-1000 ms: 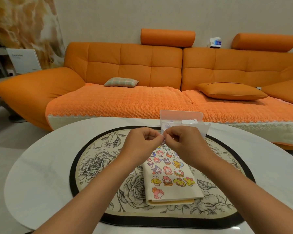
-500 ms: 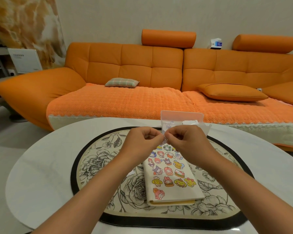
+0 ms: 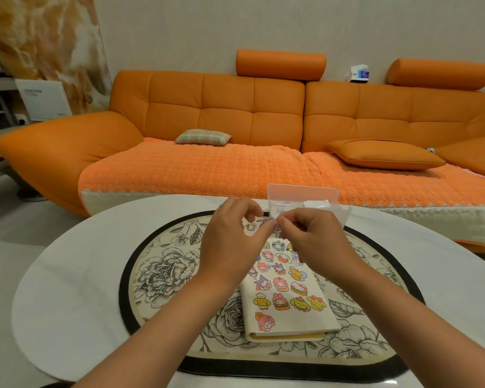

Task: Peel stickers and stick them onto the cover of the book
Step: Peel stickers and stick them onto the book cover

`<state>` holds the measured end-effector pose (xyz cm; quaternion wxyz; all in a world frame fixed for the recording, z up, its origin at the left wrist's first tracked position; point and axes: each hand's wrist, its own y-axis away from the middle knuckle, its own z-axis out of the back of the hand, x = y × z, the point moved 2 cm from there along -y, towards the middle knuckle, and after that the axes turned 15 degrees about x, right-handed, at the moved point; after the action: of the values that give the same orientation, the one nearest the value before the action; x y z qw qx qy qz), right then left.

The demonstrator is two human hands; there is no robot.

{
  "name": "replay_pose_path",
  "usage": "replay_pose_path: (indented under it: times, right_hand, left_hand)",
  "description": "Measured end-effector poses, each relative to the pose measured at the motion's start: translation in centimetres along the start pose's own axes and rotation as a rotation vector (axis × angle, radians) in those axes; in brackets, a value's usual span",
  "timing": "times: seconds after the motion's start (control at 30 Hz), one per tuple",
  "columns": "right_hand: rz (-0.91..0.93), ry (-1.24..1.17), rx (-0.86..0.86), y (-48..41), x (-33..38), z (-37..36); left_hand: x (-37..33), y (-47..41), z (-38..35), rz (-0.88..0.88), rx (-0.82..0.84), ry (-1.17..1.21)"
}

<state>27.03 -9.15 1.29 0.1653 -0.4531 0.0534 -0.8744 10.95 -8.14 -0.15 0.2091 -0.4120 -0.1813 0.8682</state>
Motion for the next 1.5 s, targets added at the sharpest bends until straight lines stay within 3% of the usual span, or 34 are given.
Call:
replay_pose_path:
  times: [0.1, 0.33, 0.5, 0.63, 0.9, 1.33, 1.5]
  right_hand:
    - [-0.009, 0.01, -0.03, 0.0, -0.2, 0.0]
    - [-0.009, 0.187, -0.085, 0.1, -0.3, -0.1]
    - [-0.005, 0.23, -0.067, 0.1, -0.3, -0.2]
    - [-0.039, 0.116, -0.054, 0.0, -0.5, -0.3]
    - [-0.194, -0.418, 0.067, -0.1, -0.5, -0.7]
    - [-0.259, -0.441, 0.036, -0.2, -1.8, -0.9]
    - [-0.254, -0.449, 0.077, -0.7, -2.2, -1.6]
  left_hand:
    - [-0.2, 0.0, -0.2, 0.008, 0.049, 0.01]
    - [-0.2, 0.1, -0.8, 0.24, 0.204, 0.393]
    - [-0.1, 0.0, -0.8, 0.265, 0.226, 0.439]
    - [0.2, -0.3, -1.0, 0.236, 0.238, 0.432]
    - [0.8, -0.5, -1.8, 0.184, 0.318, 0.472]
    - [2.0, 0.1, -2.0, 0.189, 0.436, 0.712]
    - [3.1, -0.4, -1.8, 0.21, 0.417, 0.572]
